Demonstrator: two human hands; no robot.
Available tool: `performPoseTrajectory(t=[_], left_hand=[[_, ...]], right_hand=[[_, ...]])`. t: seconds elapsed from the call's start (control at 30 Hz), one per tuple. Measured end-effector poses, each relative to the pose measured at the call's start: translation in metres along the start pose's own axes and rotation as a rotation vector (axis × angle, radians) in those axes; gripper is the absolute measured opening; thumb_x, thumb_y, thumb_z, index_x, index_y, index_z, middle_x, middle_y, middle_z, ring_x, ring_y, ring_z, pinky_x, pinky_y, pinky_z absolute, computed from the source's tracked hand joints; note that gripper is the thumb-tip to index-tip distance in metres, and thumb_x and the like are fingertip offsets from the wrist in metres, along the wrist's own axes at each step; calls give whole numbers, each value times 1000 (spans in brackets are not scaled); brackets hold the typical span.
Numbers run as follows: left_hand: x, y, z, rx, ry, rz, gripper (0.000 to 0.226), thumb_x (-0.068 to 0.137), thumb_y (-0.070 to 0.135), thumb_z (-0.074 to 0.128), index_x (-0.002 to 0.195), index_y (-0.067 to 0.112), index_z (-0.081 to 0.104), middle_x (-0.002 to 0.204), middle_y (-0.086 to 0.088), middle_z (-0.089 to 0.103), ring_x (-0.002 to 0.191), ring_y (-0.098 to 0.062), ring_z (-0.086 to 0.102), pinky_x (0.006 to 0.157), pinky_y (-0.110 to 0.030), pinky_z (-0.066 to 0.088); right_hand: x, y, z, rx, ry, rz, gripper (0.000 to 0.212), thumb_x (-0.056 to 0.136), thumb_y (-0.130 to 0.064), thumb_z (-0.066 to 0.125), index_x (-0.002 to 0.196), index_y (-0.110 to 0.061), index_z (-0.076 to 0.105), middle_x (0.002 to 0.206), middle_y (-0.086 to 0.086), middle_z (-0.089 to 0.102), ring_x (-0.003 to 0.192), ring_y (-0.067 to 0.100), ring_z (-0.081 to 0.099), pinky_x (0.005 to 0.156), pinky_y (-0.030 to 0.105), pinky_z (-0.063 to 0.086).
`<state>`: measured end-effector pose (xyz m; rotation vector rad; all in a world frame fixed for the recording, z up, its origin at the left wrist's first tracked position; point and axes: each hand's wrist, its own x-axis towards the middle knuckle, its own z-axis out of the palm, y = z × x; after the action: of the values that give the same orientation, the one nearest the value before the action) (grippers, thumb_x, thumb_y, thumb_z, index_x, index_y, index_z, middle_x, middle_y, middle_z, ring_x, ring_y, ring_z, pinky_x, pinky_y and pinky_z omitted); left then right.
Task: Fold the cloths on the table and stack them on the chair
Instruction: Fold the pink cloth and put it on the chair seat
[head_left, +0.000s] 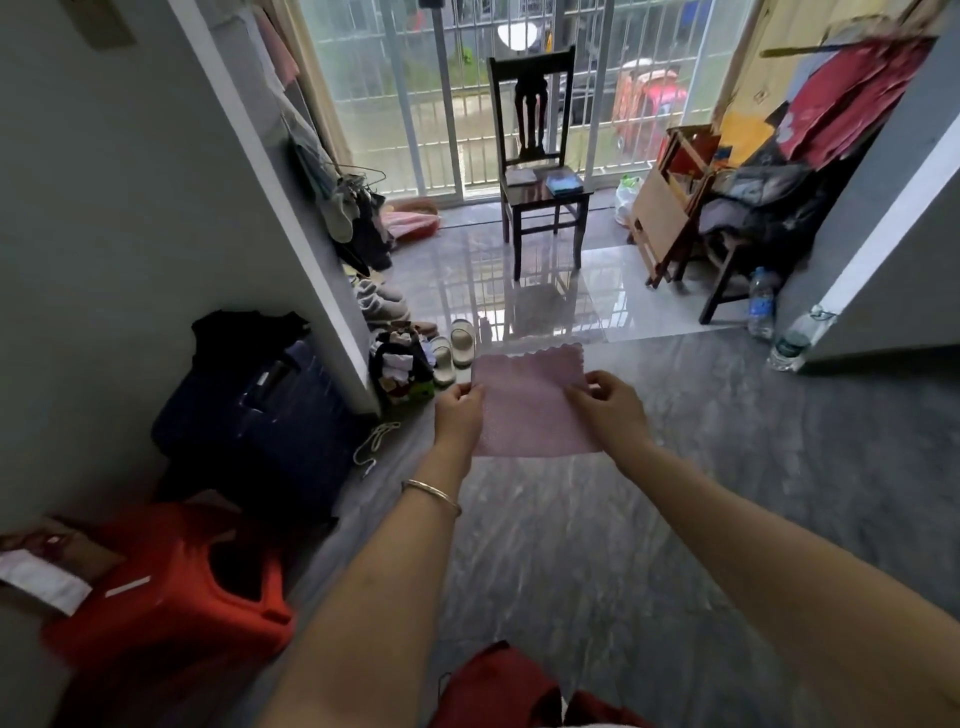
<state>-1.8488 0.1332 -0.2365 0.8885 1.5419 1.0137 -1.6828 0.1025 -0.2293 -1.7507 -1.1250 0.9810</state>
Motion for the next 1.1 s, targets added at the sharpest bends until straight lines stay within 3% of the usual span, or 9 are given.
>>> performPoseTrajectory(t=[0.17, 0.33, 0.47, 0.6, 0.67, 0.83, 1.1], left_hand=[[32, 7, 21, 8, 9, -15, 26, 95, 19, 48, 112, 3, 58, 78, 0, 51, 70, -11, 44, 67, -28, 35], [68, 16, 39, 1, -11, -25, 27, 95, 19, 49, 115, 3, 58, 96, -7, 53, 88, -19, 47, 78, -29, 36], [110, 29, 51, -36, -48, -34, 14, 94, 20, 51, 102, 11, 57, 92, -5, 56, 88, -20, 49, 75, -30, 38], [156, 45, 65, -62, -57, -42, 9, 94, 18, 51, 91, 12, 57, 84, -4, 55, 86, -21, 49, 74, -30, 38], [178, 53, 70, -52, -63, -32, 10, 93, 18, 51, 93, 10, 56, 88, -7, 55, 81, -20, 49, 71, -29, 38], [230, 75, 83, -48, -71, -4, 9, 94, 15, 50, 95, 8, 56, 73, 1, 52, 68, -13, 46, 59, -25, 36], [294, 98, 104, -30, -90, -13, 9, 94, 16, 50, 95, 9, 55, 77, -1, 53, 67, -11, 45, 60, -26, 36]], right_hand=[[33, -1, -5, 32, -5, 20, 10, 87, -24, 56, 91, -17, 62, 83, 2, 63, 75, 18, 56, 65, 27, 41], [72, -5, -7, 14, 2, 16, 11, 88, -24, 56, 93, -16, 63, 82, 0, 62, 72, 14, 55, 58, 23, 40], [114, -14, -5, 1, 16, 5, 9, 88, -24, 57, 90, -18, 63, 84, 1, 64, 77, 18, 58, 69, 30, 43], [156, -26, 1, 6, 22, 11, 11, 88, -24, 57, 92, -17, 63, 86, 2, 65, 79, 19, 58, 70, 30, 43], [178, -32, 4, 16, 28, 15, 11, 88, -24, 57, 93, -17, 63, 88, 2, 65, 80, 19, 59, 70, 30, 43], [229, -48, 14, 23, 51, 11, 9, 88, -24, 57, 92, -17, 62, 88, 3, 64, 80, 19, 58, 70, 31, 43], [295, -62, 23, 44, 84, 5, 11, 88, -23, 57, 94, -16, 63, 90, 3, 63, 81, 18, 56, 64, 26, 40]])
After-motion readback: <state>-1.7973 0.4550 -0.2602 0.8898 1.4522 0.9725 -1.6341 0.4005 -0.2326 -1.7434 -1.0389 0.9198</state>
